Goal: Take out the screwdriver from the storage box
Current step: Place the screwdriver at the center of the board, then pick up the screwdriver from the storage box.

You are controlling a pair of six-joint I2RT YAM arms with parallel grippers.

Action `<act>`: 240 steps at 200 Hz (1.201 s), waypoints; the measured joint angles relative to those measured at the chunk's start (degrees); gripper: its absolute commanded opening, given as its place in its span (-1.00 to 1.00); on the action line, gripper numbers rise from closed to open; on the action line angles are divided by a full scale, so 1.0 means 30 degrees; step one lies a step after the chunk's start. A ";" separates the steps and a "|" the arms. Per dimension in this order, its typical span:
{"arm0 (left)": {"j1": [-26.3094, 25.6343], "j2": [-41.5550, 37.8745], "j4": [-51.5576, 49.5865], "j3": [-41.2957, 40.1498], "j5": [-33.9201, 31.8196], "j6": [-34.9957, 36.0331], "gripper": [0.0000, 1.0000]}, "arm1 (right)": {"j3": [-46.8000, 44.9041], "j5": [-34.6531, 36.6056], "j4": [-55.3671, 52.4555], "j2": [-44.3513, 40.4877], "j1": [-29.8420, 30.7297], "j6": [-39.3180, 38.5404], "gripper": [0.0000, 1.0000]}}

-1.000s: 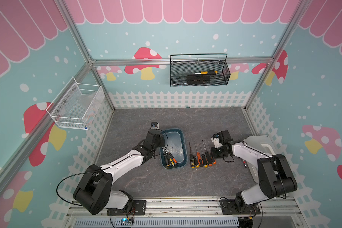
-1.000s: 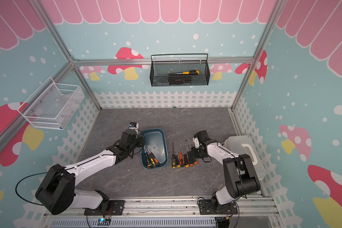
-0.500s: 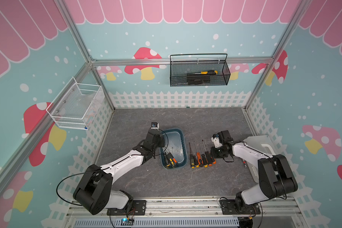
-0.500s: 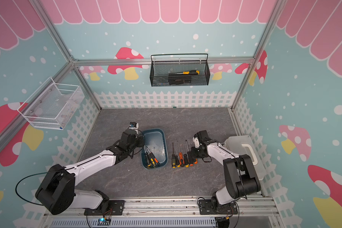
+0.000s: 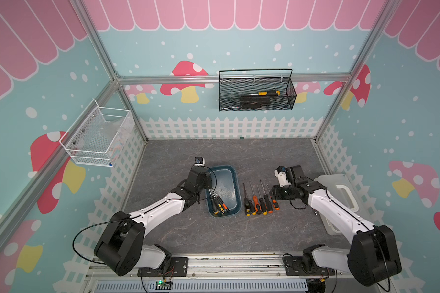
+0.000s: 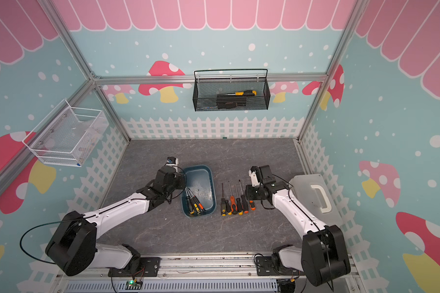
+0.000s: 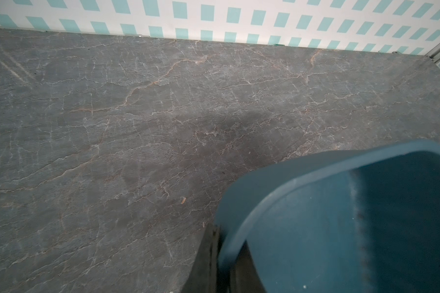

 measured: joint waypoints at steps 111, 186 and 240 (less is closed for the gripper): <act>-0.0066 0.0000 -0.0153 0.0058 -0.0109 0.0007 -1.00 | 0.5938 0.3067 0.0073 0.5880 0.9544 0.1428 -0.27; -0.0117 0.0000 -0.0197 0.0095 -0.0124 0.0000 -1.00 | 0.7847 0.3067 0.0685 0.8765 1.0601 0.1027 -0.26; -0.0117 0.0000 -0.0197 0.0095 -0.0131 -0.0007 -1.00 | 0.8320 0.3184 0.0765 1.0826 1.0644 0.0685 -0.25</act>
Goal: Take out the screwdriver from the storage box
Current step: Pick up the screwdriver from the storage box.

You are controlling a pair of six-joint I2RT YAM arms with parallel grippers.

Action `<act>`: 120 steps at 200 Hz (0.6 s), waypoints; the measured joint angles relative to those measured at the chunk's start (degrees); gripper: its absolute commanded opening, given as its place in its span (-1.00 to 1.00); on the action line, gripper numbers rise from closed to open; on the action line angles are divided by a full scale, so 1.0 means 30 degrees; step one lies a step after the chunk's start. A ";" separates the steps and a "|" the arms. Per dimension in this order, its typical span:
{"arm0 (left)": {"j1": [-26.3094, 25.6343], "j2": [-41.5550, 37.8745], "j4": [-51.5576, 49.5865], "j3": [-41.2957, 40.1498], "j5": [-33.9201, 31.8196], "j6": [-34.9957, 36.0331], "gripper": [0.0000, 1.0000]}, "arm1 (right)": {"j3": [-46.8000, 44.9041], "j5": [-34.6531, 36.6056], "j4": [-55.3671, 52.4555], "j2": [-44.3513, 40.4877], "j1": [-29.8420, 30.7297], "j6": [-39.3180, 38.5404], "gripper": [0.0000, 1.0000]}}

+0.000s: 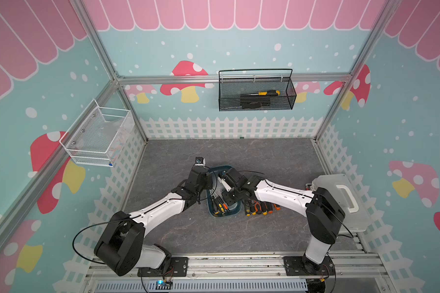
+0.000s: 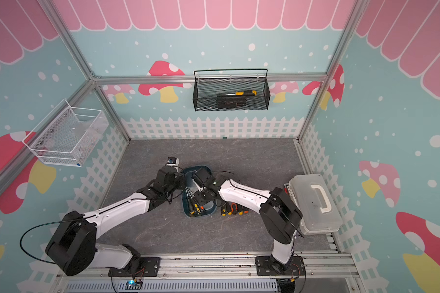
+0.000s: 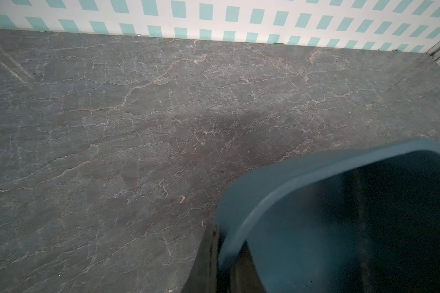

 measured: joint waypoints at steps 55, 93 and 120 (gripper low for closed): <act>0.0000 0.0000 0.0007 0.0000 0.0000 -0.0007 -1.00 | 0.0182 -0.0211 0.0197 0.1115 0.0007 0.0022 -0.25; 0.0000 0.0000 0.0007 0.0000 0.0000 -0.0066 -1.00 | 0.0525 -0.0248 0.0408 0.1515 0.0007 0.0029 -0.24; 0.0000 0.0000 0.0015 0.0000 0.0000 -0.0080 -1.00 | 0.0984 -0.0321 0.0503 0.2055 0.0007 0.0058 -0.25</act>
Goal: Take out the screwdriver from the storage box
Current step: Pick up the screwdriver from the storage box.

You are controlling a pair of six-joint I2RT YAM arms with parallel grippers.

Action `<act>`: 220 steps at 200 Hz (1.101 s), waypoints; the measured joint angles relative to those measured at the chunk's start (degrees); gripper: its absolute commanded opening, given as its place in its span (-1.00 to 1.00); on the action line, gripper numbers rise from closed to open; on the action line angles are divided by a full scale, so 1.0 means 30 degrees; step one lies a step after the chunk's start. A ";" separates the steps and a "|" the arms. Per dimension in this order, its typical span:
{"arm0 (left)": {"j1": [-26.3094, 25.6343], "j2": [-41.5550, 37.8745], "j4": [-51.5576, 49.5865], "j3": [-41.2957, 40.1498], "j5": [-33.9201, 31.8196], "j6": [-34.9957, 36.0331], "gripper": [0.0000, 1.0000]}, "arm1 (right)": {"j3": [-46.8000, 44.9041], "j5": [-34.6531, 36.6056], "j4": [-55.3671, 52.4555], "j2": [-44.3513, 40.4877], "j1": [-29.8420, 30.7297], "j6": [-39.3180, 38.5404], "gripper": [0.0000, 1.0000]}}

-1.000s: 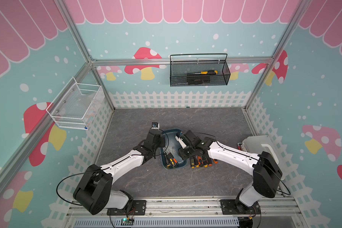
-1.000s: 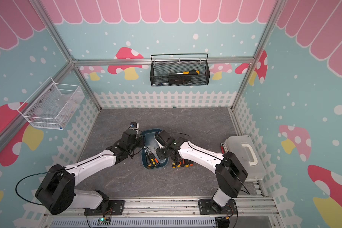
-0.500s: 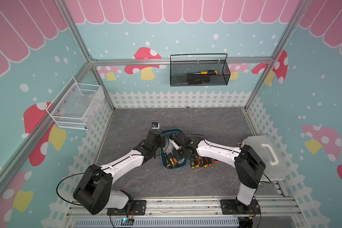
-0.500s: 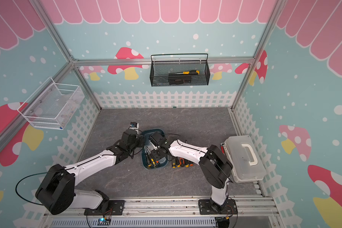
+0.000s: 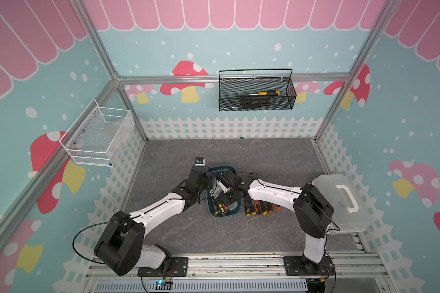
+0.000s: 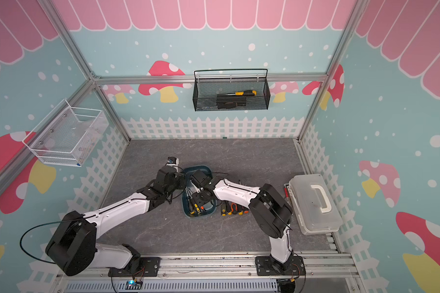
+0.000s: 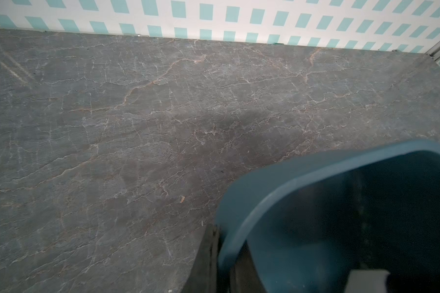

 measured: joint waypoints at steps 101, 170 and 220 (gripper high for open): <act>0.0007 0.0000 -0.0044 -0.0015 -0.0299 -0.0051 -1.00 | 0.1486 0.0087 -0.0627 0.1421 0.0066 0.0044 -0.38; 0.0168 -0.0066 0.0029 -0.0029 -0.0678 -0.0051 -1.00 | 0.2084 -0.0495 -0.0546 0.2040 -0.0335 0.0670 -0.46; 0.0444 -0.0066 0.0051 -0.0036 -0.0882 -0.0058 -1.00 | 0.2368 -0.0772 -0.0219 0.2397 -0.0532 0.1239 -0.46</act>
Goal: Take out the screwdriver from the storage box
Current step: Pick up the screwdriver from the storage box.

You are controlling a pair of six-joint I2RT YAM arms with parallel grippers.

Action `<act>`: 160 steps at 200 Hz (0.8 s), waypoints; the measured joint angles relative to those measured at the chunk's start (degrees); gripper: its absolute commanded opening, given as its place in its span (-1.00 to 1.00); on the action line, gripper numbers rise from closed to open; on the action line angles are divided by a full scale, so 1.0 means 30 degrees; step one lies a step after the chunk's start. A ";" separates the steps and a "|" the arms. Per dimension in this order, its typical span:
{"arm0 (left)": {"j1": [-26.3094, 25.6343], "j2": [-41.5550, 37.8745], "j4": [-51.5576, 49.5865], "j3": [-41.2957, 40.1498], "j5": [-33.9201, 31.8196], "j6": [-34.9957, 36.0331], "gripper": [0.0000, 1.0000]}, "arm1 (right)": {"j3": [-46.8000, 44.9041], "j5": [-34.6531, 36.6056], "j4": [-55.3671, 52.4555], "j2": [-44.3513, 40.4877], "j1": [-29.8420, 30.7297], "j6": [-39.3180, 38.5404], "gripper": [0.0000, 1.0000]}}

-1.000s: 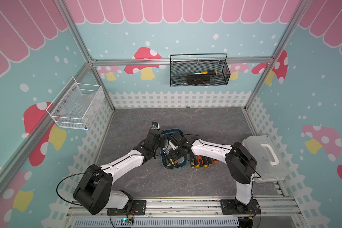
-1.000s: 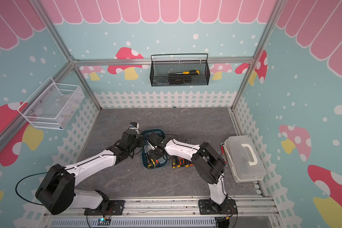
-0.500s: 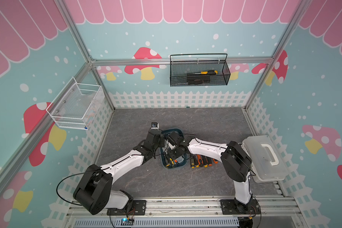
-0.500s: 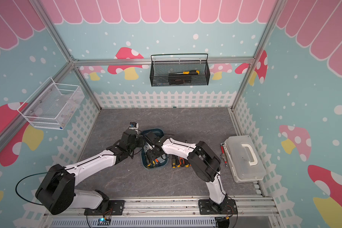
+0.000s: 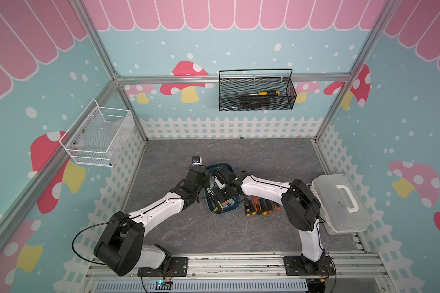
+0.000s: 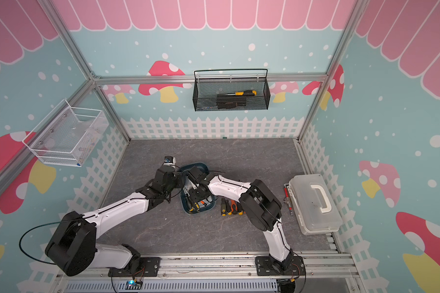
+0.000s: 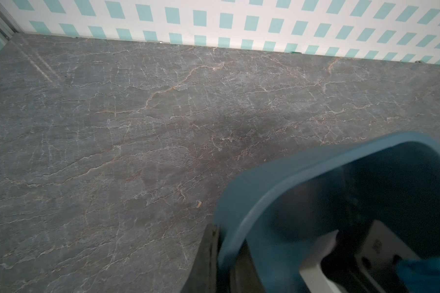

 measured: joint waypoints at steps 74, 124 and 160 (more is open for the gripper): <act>0.0357 0.0007 0.0313 -0.0051 0.0102 -0.0080 -1.00 | 0.0007 0.0430 0.0605 0.0117 -0.0007 0.0488 -0.53; 0.0612 0.0058 0.0656 -0.0153 0.0240 -0.0233 -1.00 | 0.0342 0.0379 0.0656 0.0386 -0.0036 0.0510 -0.59; 0.0991 0.0102 0.0998 -0.0291 0.0386 -0.0510 -1.00 | 0.1202 0.0335 0.0248 0.0925 -0.0066 0.0495 -0.61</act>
